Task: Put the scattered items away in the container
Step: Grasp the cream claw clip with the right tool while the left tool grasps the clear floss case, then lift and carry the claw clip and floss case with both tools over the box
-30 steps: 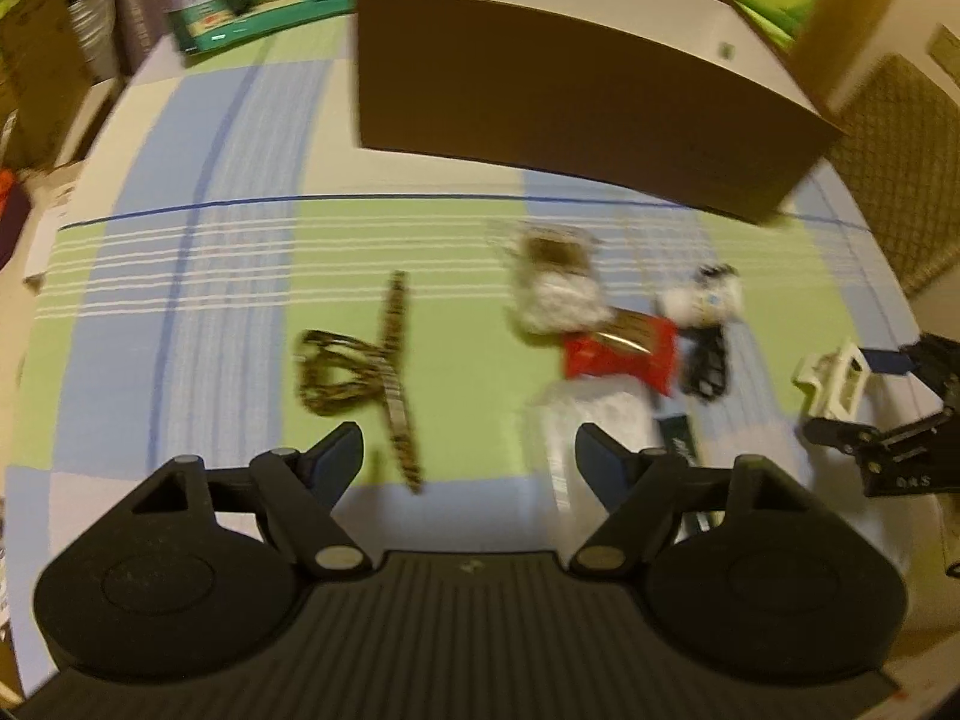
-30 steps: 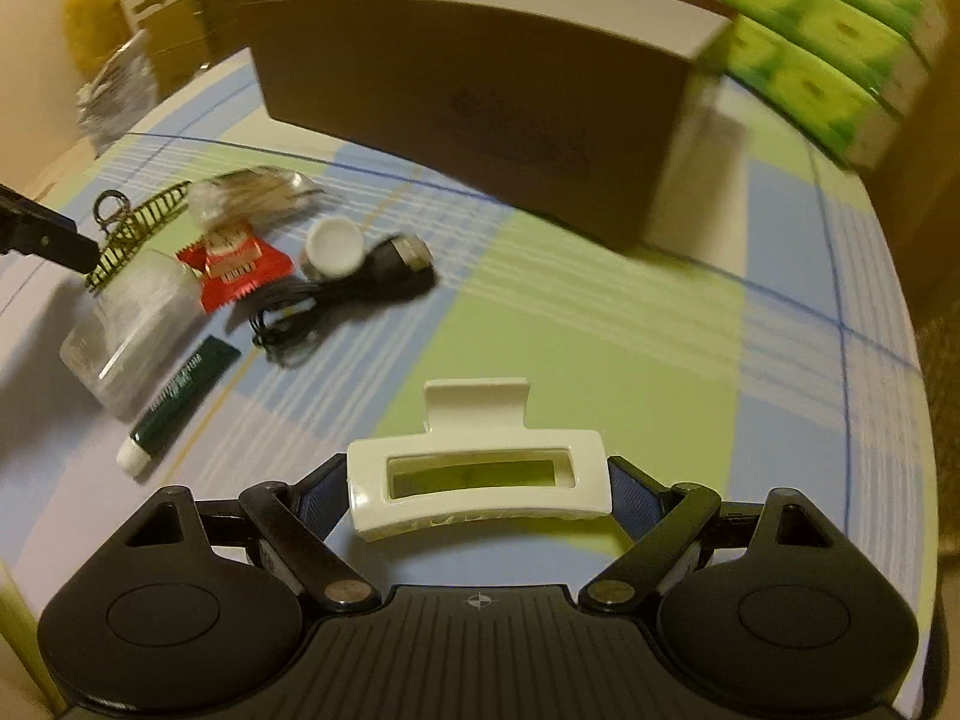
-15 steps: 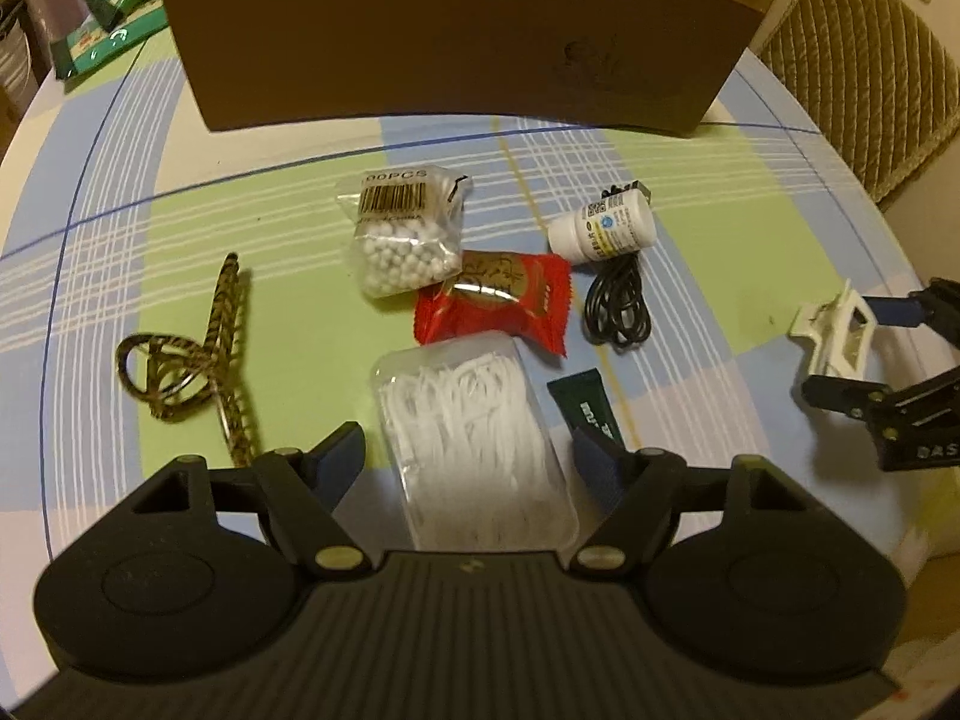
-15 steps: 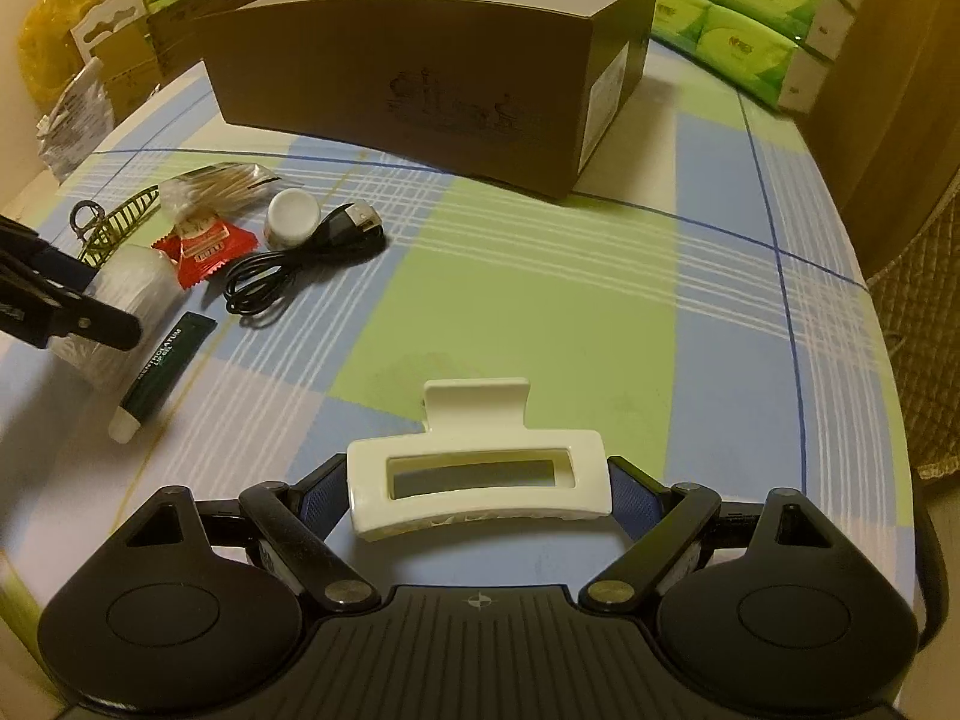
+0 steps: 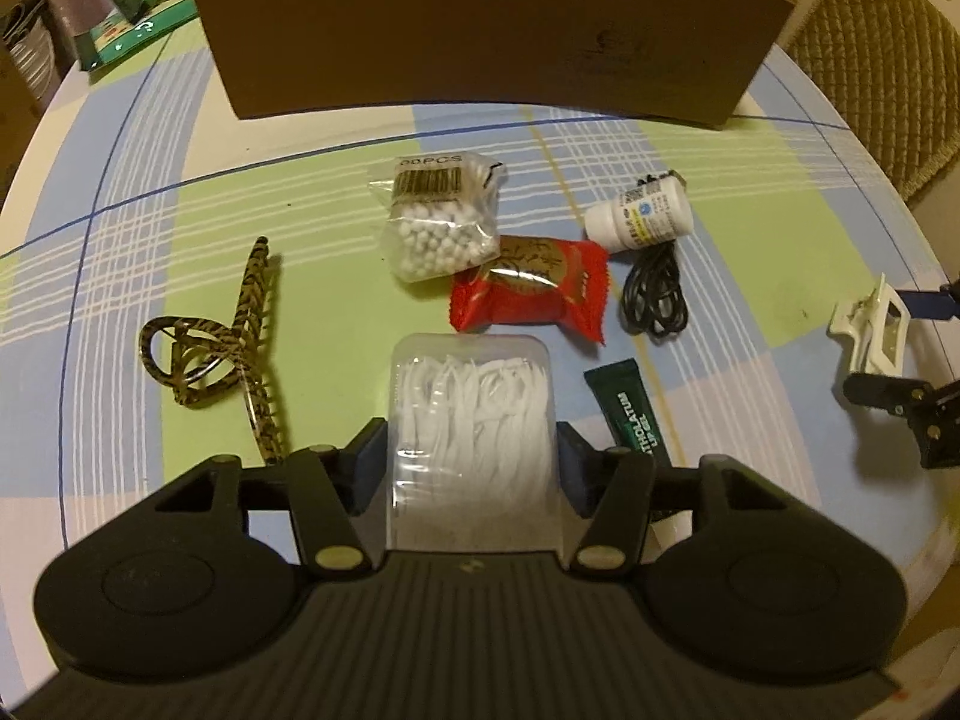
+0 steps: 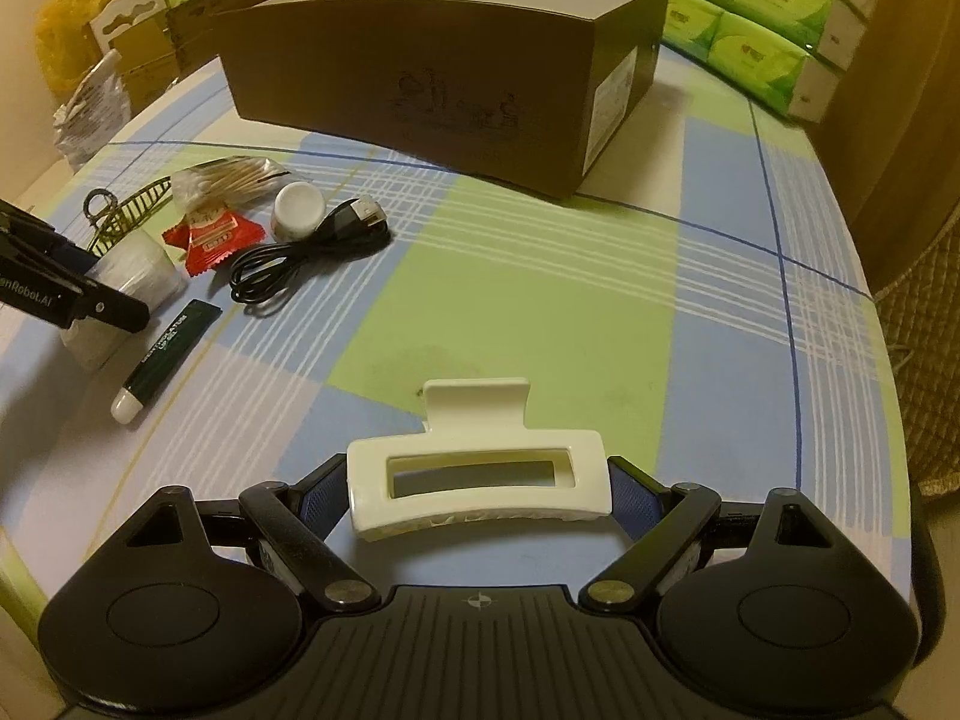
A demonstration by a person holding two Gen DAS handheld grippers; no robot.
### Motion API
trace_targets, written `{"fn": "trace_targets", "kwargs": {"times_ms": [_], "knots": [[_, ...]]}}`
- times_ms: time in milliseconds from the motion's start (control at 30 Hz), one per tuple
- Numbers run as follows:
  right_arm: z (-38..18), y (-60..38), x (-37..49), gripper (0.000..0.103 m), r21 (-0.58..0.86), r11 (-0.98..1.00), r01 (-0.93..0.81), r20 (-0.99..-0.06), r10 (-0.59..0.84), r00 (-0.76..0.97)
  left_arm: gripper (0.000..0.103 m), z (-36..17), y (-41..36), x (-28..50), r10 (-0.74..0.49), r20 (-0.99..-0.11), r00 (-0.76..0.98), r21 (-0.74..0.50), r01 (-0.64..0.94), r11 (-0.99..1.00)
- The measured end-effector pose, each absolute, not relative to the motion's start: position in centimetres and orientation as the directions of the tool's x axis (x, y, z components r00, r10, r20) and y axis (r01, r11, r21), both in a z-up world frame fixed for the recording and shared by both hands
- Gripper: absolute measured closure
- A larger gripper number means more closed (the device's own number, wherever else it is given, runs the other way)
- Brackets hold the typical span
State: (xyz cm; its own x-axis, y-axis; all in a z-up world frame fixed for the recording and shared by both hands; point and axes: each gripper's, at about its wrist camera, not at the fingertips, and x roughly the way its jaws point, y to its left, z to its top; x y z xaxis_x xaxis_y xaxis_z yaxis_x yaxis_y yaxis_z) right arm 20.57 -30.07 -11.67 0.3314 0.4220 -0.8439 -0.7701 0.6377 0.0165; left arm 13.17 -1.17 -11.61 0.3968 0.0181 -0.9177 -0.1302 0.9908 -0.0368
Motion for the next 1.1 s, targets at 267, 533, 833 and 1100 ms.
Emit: {"fn": "trace_targets", "kwargs": {"times_ms": [267, 533, 833, 1100], "knots": [[-11.9, -30.1, 20.8, 0.017, 0.023, 0.595, -0.804, -0.831, 0.458, 0.315, 0.05, -11.9, -1.9, 13.3, 0.064, -0.913, 0.402, 0.003, -0.151, 0.988], [-12.0, -29.6, 21.0, 0.017, 0.014, 0.572, -0.82, -0.823, 0.472, 0.315, 0.05, -12.0, -2.2, 13.0, 0.073, -0.904, 0.421, 0.015, -0.139, 0.99], [-12.1, -28.9, 20.2, 0.017, -0.012, 0.628, -0.778, -0.828, 0.43, 0.36, 0.05, -11.8, -1.7, 12.3, 0.027, -0.909, 0.415, 0.005, -0.054, 0.999], [-11.6, -28.0, 18.5, 0.017, -0.011, 0.691, -0.723, -0.831, 0.396, 0.391, 0.051, -11.7, -1.2, 11.6, -0.029, -0.912, 0.408, -0.021, 0.024, 0.999]]}}
